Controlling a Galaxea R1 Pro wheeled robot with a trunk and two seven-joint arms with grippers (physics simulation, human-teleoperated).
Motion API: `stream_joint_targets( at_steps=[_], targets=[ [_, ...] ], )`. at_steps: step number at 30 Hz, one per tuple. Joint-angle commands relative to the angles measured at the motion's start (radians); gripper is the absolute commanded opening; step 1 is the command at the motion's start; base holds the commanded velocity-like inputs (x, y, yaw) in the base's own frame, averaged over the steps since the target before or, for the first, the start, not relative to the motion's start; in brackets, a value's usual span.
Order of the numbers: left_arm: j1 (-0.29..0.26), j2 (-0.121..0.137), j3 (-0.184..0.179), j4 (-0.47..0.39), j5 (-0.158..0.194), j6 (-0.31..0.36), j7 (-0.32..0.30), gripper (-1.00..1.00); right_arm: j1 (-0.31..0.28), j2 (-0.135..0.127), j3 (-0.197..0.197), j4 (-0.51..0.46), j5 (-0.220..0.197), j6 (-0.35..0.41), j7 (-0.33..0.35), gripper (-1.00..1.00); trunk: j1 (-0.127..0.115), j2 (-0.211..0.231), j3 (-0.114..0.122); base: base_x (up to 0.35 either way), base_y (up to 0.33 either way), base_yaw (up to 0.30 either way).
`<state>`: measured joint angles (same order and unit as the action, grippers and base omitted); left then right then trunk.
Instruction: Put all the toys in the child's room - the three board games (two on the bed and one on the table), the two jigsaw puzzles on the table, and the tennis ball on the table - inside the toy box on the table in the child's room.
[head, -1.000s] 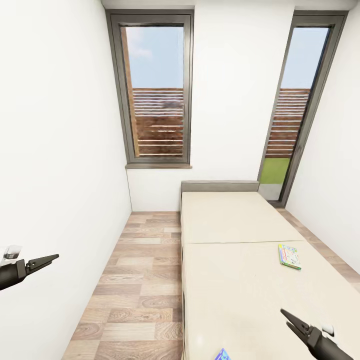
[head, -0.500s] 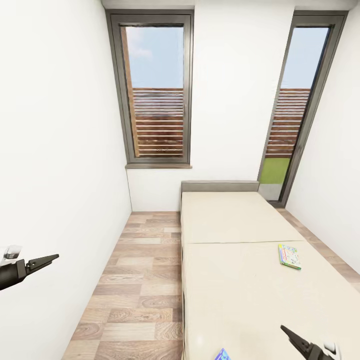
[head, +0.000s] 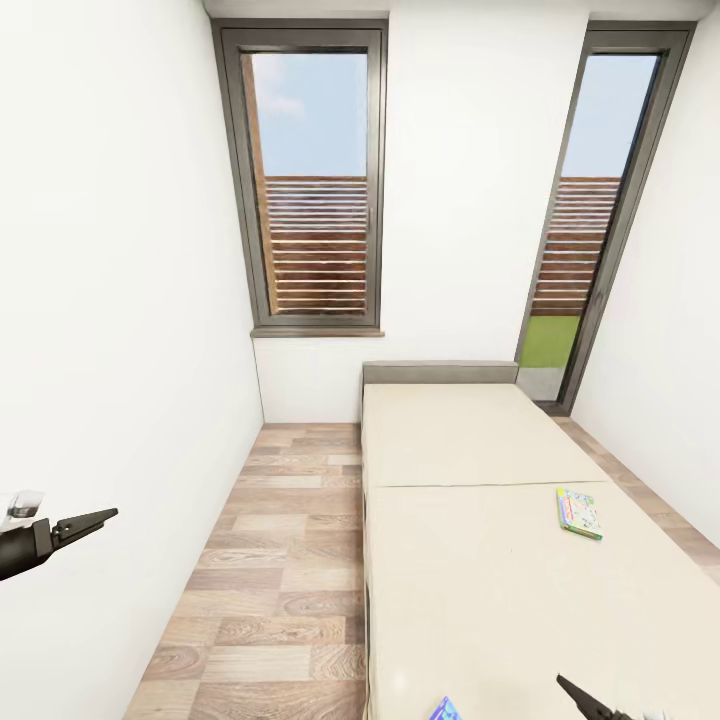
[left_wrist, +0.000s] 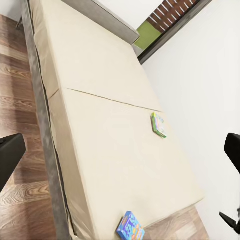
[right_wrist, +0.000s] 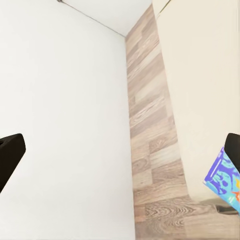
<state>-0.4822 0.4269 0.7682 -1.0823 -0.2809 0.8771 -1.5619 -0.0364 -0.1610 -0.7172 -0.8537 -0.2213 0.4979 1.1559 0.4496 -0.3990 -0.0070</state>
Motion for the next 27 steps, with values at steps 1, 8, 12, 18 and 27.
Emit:
stream_joint_targets(
  at_steps=[1,8,12,18,27],
  targets=[
    [-0.001,0.0,0.002,-0.001,-0.011,0.011,-0.009,1.0,-0.001,0.0,-0.001,0.009,-0.003,0.004,0.002,1.0,0.0,-0.001,-0.001,0.0,0.0,0.0],
    [-0.001,0.0,0.001,-0.001,-0.011,0.011,-0.009,1.0,0.0,0.001,0.013,0.061,-0.001,-0.024,-0.005,1.0,0.0,-0.001,-0.001,0.0,0.0,0.0],
    [-0.001,0.0,0.001,-0.001,-0.011,0.013,-0.009,1.0,0.0,0.001,0.034,0.09,0.002,-0.031,-0.01,1.0,0.0,-0.001,-0.001,-0.028,0.0,0.0],
    [-0.001,0.0,0.002,-0.001,-0.011,0.014,-0.009,1.0,-0.002,0.003,0.066,0.123,0.007,-0.047,-0.012,1.0,0.0,-0.001,-0.001,-0.073,0.0,0.0],
    [-0.001,0.0,0.003,-0.001,-0.011,0.014,-0.009,1.0,-0.003,0.013,0.075,0.13,0.007,-0.054,-0.012,1.0,0.0,-0.001,-0.001,-0.019,0.0,0.0]
  ],
)
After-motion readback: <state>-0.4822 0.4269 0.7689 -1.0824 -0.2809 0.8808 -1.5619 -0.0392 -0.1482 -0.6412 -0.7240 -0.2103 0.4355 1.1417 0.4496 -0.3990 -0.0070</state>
